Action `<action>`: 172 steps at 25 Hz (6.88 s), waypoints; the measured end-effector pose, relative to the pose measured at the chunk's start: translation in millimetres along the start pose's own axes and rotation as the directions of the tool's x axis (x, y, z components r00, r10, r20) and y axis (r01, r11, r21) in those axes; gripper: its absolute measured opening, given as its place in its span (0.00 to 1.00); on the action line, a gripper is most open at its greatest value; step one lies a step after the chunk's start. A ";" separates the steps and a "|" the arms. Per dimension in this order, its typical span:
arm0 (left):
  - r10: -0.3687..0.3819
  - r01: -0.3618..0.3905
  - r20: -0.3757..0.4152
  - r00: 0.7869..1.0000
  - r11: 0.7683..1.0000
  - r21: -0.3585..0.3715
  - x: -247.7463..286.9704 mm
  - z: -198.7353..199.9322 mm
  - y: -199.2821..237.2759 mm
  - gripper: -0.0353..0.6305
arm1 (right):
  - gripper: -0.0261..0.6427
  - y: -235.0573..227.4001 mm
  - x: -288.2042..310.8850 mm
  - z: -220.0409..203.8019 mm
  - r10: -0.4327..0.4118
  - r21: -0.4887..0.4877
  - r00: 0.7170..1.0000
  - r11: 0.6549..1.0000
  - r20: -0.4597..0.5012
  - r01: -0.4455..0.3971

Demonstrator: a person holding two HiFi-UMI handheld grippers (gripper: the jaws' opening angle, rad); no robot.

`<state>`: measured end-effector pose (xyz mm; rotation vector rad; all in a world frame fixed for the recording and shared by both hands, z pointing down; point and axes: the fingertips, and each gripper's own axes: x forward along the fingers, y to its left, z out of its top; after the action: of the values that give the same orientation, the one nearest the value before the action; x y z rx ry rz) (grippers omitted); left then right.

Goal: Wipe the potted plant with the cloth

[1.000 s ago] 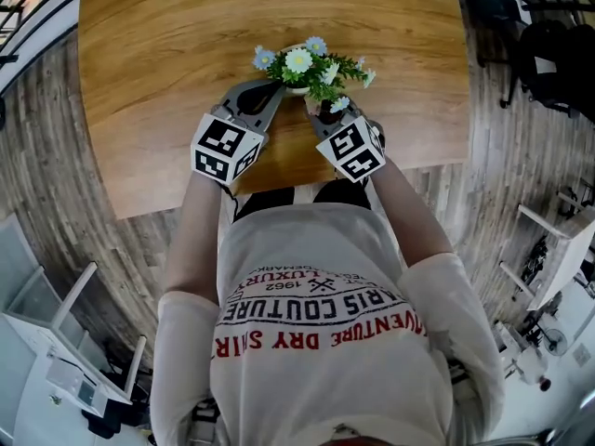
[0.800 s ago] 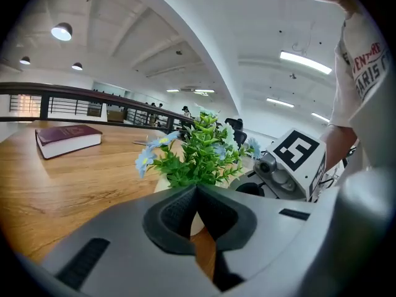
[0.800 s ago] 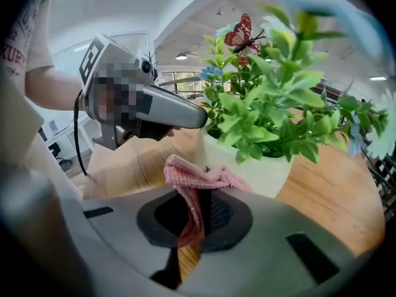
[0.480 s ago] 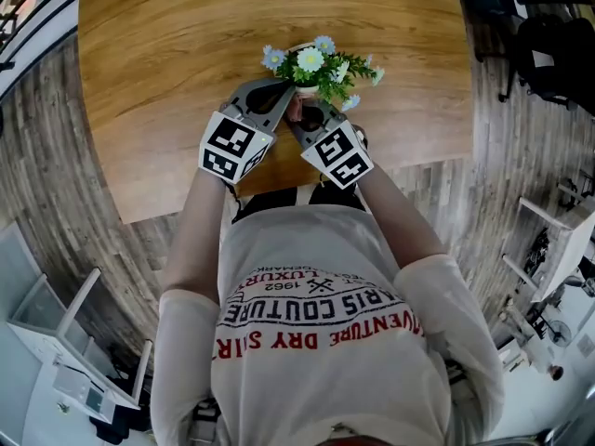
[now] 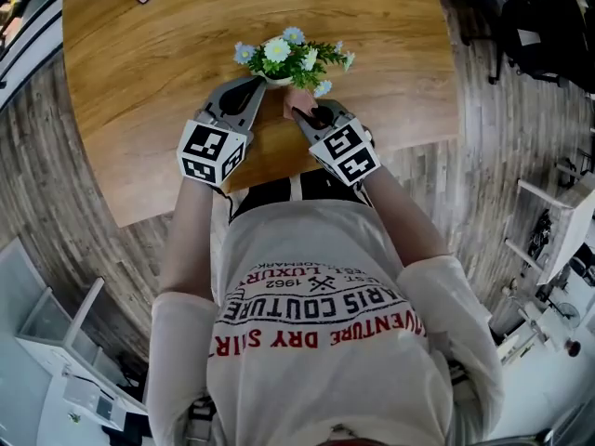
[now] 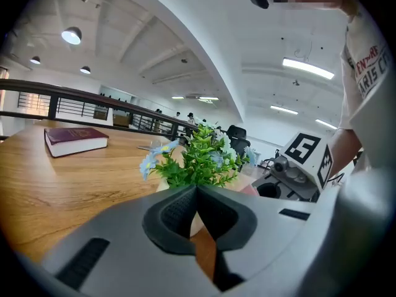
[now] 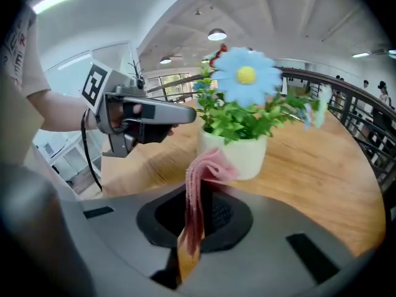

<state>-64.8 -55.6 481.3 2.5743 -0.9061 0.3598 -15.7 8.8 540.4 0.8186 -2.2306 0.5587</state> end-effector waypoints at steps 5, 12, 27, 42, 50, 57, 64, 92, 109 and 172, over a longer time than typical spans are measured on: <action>0.074 -0.074 0.001 0.997 0.997 -0.032 0.2 -3.8 -1.9 0.08 | 0.09 -46.3 -21.8 -23.2 -0.063 0.009 0.996 0.998 -0.069 0.064; 0.191 -0.191 -0.009 0.981 0.977 -0.089 4.8 -11.3 -0.5 0.08 | 0.09 -126.3 -37.4 -33.0 -0.112 0.002 0.982 0.994 -0.153 0.113; 0.328 -0.333 -0.059 0.943 0.928 -0.168 12.4 -17.9 3.7 0.08 | 0.09 -176.5 19.3 78.4 0.139 -0.165 0.958 0.969 -0.251 -0.184; 0.323 -0.339 -0.103 0.941 0.905 -0.257 13.2 -21.8 3.7 0.08 | 0.09 -111.1 56.2 103.8 0.359 -0.152 0.842 0.881 -0.403 -0.448; 0.343 -0.356 -0.094 0.935 0.898 -0.259 13.4 -20.4 4.3 0.08 | 0.09 -83.8 68.1 118.0 0.401 -0.156 0.755 0.824 -0.519 -0.544; 0.356 -0.366 -0.086 0.930 0.895 -0.256 14.7 -19.7 5.2 0.08 | 0.09 -50.0 83.4 125.4 0.409 -0.181 0.676 0.760 -0.613 -0.624; 0.376 -0.383 -0.080 0.923 0.887 -0.256 13.1 -21.3 5.5 0.08 | 0.09 -28.4 89.4 123.5 0.398 -0.227 0.682 0.738 -0.614 -0.635; 0.407 -0.409 0.097 0.908 0.913 -0.003 -143.4 40.3 62.5 0.08 | 0.09 45.4 23.0 236.3 0.228 -0.266 0.973 0.936 -0.037 -0.229; 0.199 -0.198 -0.025 0.980 0.979 0.035 -167.5 -14.9 86.7 0.08 | 0.09 43.6 82.7 107.5 -0.102 0.153 0.992 0.982 -0.080 0.113; 0.165 -0.167 0.035 0.986 0.985 0.049 -81.1 15.7 41.8 0.49 | 0.09 -56.9 -62.1 206.9 -0.261 0.058 0.906 0.965 0.332 0.257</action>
<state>-151.3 -48.4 449.4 2.5647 -1.1408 0.3960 -35.2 -128.2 365.0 1.2769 -2.3668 0.3215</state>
